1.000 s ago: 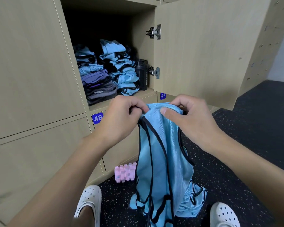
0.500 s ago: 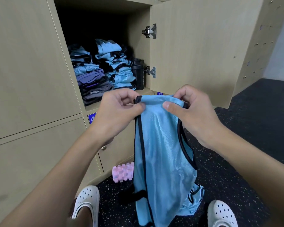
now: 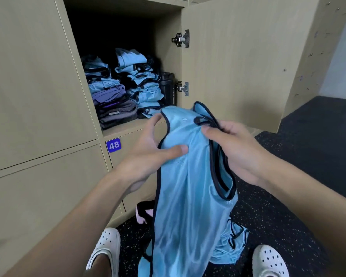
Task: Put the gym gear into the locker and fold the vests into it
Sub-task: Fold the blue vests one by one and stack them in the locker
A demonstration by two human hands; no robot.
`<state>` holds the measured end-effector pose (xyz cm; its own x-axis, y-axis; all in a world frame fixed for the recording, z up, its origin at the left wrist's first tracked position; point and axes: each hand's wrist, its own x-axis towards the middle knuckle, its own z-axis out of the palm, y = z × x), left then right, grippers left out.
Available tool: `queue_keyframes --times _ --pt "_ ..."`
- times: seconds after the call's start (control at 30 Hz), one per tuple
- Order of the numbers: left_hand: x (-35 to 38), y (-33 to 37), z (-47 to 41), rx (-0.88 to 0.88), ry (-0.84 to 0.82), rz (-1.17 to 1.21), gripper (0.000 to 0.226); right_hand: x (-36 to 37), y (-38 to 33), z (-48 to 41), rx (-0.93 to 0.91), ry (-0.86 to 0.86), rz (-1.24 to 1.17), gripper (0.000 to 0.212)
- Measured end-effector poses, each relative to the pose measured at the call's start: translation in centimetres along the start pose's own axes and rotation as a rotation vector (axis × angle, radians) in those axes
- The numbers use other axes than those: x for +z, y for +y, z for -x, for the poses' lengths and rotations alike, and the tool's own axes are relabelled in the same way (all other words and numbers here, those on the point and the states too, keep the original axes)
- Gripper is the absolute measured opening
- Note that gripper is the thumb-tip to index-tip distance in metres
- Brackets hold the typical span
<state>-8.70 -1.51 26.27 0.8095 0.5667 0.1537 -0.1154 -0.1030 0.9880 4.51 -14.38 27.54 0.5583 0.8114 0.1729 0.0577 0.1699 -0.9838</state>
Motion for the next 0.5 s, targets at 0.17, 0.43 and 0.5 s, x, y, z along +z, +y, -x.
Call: queue_keyframes --times 0.17,0.43,0.5 --pt "0.9 0.1 -0.4 0.125 0.099 0.147 0.088 -0.8 0.0 -0.9 0.12 0.151 -0.037 0.025" --pt "0.3 -0.1 -1.2 0.211 0.404 0.077 0.077 -0.9 1.1 0.0 0.173 -0.139 0.303 0.097" --pt "0.2 -0.4 -1.2 0.122 0.294 0.017 0.096 -0.7 1.0 0.0 0.124 -0.047 0.225 0.089"
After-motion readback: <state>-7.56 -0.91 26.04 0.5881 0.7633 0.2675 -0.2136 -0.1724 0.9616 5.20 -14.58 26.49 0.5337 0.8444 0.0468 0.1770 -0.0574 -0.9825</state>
